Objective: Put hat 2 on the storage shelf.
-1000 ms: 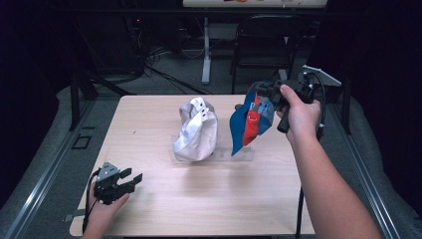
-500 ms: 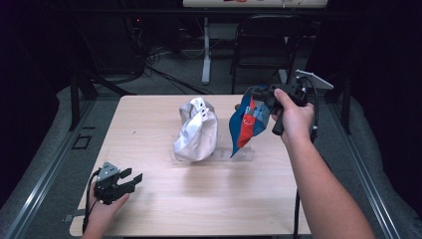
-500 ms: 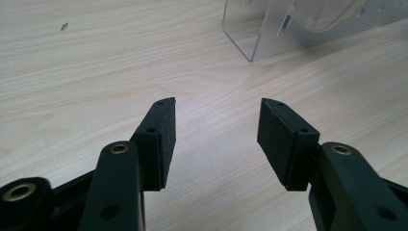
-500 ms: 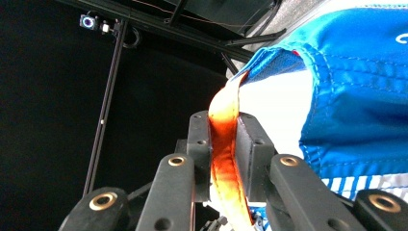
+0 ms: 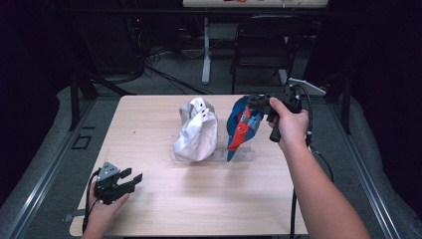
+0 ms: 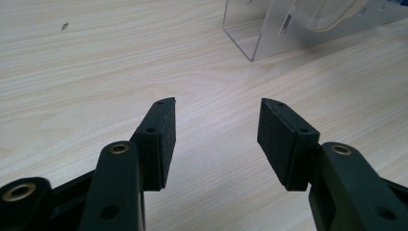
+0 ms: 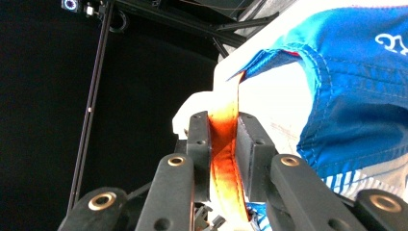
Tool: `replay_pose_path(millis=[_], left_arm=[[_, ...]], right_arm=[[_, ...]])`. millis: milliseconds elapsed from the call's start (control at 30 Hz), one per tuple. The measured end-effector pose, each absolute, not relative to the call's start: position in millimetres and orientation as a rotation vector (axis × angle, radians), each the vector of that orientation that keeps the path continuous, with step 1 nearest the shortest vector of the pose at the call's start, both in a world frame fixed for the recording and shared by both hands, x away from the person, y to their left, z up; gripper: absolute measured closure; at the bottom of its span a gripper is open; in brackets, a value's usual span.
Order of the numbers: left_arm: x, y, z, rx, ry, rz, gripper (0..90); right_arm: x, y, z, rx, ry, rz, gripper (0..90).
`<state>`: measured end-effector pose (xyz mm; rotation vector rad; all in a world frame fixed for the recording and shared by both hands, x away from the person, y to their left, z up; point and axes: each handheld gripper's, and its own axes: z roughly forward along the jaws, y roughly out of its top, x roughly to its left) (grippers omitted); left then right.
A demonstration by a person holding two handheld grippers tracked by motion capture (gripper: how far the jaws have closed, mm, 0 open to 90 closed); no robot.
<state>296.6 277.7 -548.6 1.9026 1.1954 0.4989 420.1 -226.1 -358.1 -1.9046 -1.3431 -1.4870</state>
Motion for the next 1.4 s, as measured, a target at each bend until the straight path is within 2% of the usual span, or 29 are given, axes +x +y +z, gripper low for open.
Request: replay_pose_path(millis=[567, 900, 1133, 1400], left_arm=[[297, 278, -549, 1.905, 1.197, 0.499, 48.5], [297, 278, -549, 1.908, 1.196, 0.501, 48.5], [297, 276, -550, 1.906, 1.199, 0.501, 48.2], [297, 275, -550, 1.919, 1.197, 0.498, 47.8]], right_arm=[[414, -227, -366, -1.927, -1.483, -1.414, 75.4], [399, -240, -377, -1.951, -1.640, -1.400, 60.8], [374, -250, -397, -1.988, -1.809, -1.445, 48.1], [343, -255, -427, -1.983, -1.985, -1.478, 47.7]])
